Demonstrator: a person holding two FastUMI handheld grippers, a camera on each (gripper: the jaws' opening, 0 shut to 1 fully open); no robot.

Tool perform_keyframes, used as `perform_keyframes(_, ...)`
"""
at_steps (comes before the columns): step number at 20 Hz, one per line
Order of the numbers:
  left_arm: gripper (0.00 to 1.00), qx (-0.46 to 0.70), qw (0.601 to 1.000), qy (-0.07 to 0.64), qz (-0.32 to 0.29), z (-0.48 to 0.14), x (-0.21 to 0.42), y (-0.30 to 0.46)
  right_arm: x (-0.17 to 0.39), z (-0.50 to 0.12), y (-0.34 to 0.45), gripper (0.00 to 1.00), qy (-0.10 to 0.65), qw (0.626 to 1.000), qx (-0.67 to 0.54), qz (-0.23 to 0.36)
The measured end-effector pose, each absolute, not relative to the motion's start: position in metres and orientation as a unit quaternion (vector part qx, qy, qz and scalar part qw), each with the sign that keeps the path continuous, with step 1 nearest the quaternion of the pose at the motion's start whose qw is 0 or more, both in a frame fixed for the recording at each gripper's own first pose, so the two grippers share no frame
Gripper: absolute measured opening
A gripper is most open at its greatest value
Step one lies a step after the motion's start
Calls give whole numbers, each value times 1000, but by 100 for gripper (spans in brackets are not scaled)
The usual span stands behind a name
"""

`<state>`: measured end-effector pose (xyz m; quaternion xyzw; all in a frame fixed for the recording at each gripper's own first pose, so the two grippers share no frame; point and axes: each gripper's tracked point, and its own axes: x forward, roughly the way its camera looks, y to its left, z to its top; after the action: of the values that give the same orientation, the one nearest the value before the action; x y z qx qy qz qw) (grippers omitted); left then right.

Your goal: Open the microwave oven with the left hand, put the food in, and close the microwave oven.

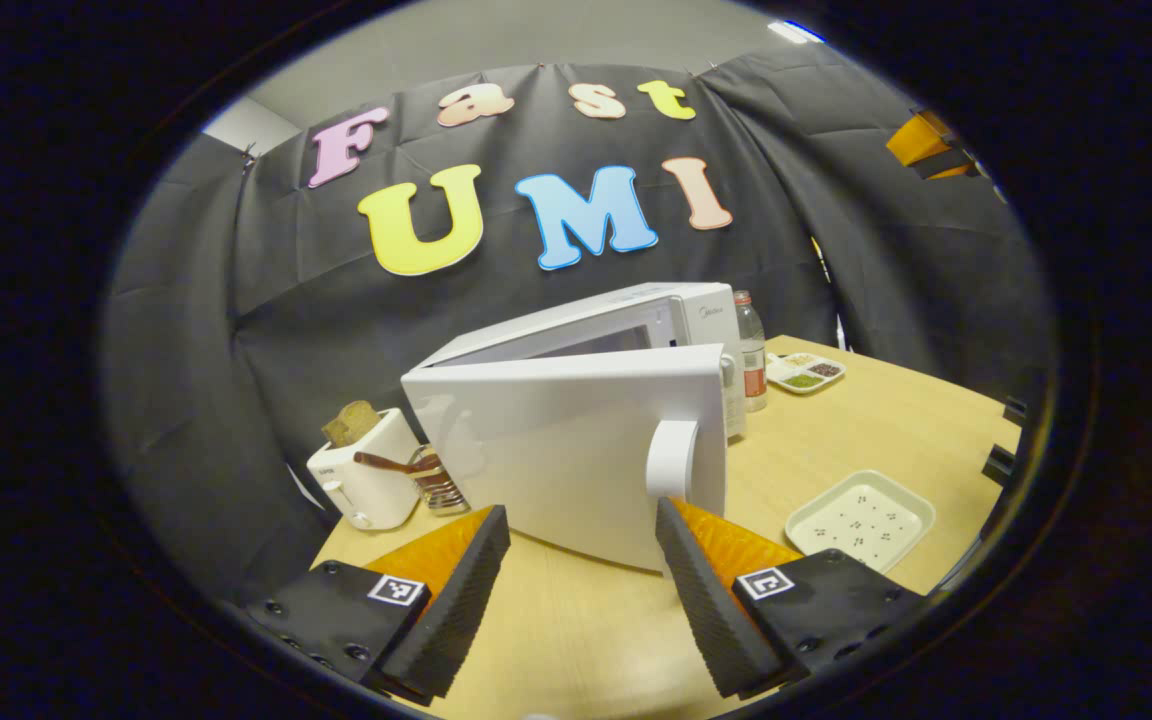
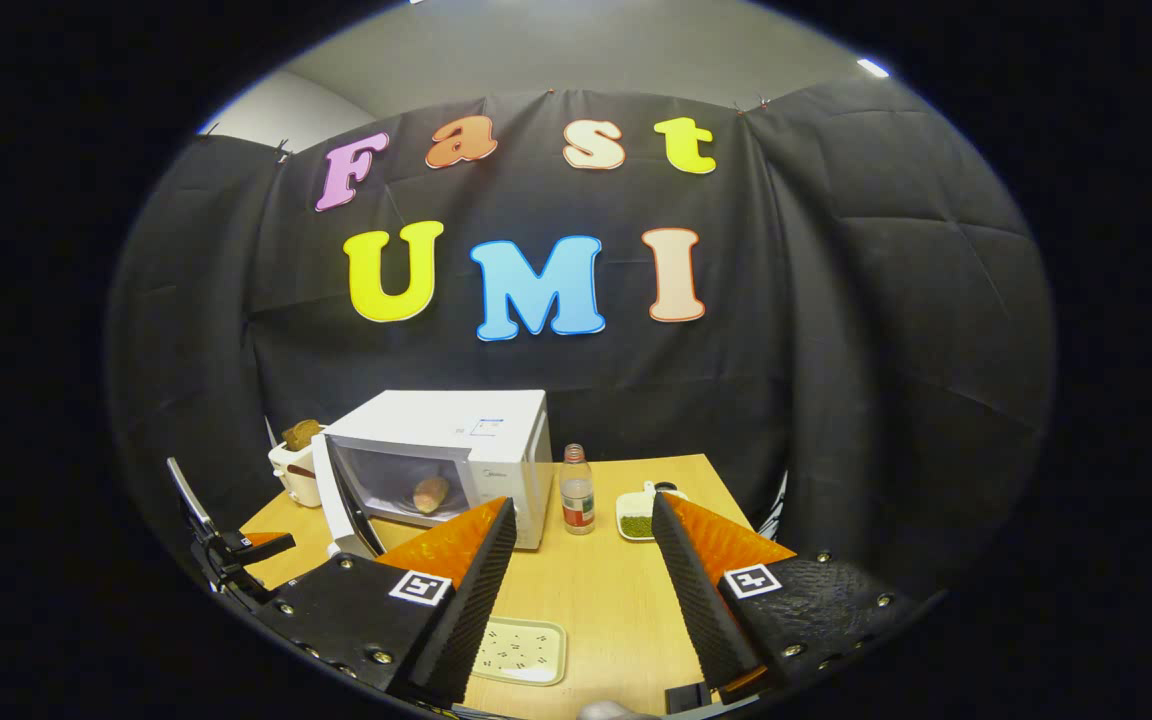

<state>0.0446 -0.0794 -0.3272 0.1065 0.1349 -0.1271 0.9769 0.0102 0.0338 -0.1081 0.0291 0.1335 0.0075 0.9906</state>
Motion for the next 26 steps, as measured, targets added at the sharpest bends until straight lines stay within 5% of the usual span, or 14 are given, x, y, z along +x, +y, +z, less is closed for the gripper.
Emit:
perform_keyframes(4,94,103,976,128,-142,-323,66,-109,8,-112,10,84,140,989,36,-14)
perform_keyframes(26,99,76,981,104,-145,-317,195,-197,21,-129,-20,84,167,983,48,-49)
